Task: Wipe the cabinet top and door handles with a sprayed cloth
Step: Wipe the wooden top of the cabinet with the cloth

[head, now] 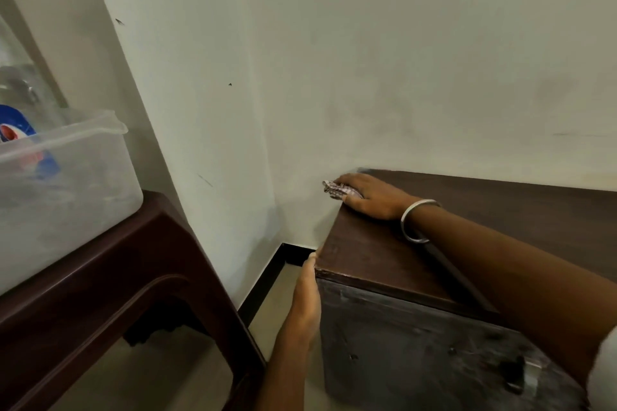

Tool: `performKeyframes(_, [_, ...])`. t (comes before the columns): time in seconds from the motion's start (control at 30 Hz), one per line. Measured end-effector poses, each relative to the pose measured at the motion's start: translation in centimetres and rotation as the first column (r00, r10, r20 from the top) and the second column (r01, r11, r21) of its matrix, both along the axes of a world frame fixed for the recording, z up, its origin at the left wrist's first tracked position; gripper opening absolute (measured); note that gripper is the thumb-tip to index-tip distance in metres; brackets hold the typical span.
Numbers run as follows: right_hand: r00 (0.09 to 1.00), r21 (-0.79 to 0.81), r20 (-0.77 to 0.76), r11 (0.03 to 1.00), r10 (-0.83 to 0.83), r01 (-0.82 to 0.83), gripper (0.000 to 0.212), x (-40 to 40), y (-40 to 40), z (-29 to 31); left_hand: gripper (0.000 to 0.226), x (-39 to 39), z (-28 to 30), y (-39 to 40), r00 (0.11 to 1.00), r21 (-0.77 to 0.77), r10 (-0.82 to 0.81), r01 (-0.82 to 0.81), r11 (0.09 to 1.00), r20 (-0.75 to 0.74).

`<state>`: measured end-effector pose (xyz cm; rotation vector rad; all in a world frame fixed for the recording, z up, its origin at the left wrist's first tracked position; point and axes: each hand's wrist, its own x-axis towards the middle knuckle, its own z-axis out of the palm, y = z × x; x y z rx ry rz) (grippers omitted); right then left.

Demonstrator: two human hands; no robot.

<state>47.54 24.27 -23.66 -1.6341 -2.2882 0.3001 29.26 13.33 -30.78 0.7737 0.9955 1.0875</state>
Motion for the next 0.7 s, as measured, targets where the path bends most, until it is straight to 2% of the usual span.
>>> performKeyframes(0.23, [0.980,0.004,-0.040,0.980,-0.197,0.197,0.053,2.0,5.9,0.0,0.045,-0.3,-1.0,0.0,0.999,0.098,-0.029,0.033,0.995,-0.041])
performKeyframes(0.33, [0.975,-0.007,-0.039,0.976,-0.219,0.219,0.055,2.3,6.5,-0.2,0.044,-0.3,-1.1,0.2,0.998,0.107,-0.036,0.041,0.993,-0.046])
performKeyframes(0.5, [0.962,-0.019,-0.057,0.963,-0.268,0.267,0.059,3.5,5.1,-0.2,0.042,-0.4,-1.0,-0.1,0.996,0.113,-0.025,0.035,0.993,-0.089])
performKeyframes(0.7, [0.899,0.001,-0.072,0.901,-0.432,0.433,0.056,9.5,-0.6,0.1,0.040,0.0,-0.3,-0.5,0.994,0.086,0.009,0.000,0.996,-0.108])
